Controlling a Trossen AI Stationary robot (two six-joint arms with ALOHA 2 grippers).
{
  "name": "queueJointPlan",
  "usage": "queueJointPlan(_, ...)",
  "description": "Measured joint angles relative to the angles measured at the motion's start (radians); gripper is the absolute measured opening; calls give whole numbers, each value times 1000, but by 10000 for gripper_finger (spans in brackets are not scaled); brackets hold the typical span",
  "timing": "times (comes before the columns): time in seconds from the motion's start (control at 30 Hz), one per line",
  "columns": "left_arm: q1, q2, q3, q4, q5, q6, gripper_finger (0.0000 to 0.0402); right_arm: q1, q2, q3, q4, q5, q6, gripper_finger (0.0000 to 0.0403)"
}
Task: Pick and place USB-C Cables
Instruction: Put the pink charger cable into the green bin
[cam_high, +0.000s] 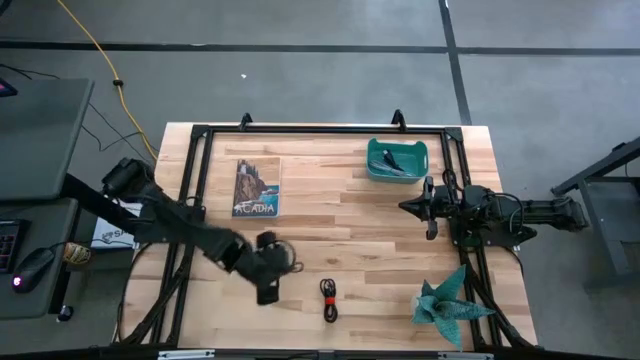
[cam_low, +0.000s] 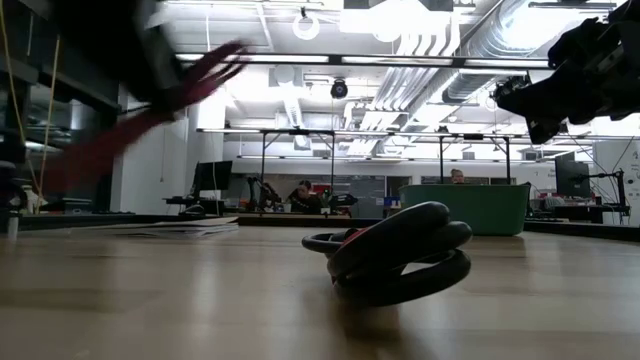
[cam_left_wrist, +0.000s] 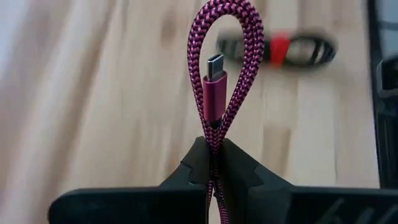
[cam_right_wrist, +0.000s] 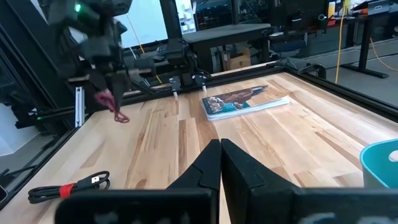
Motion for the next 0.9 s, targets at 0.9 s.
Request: queueJointPlan(0.9,647,-41,-206,1099,371,564,0,0,16,0,0,1,22,0)
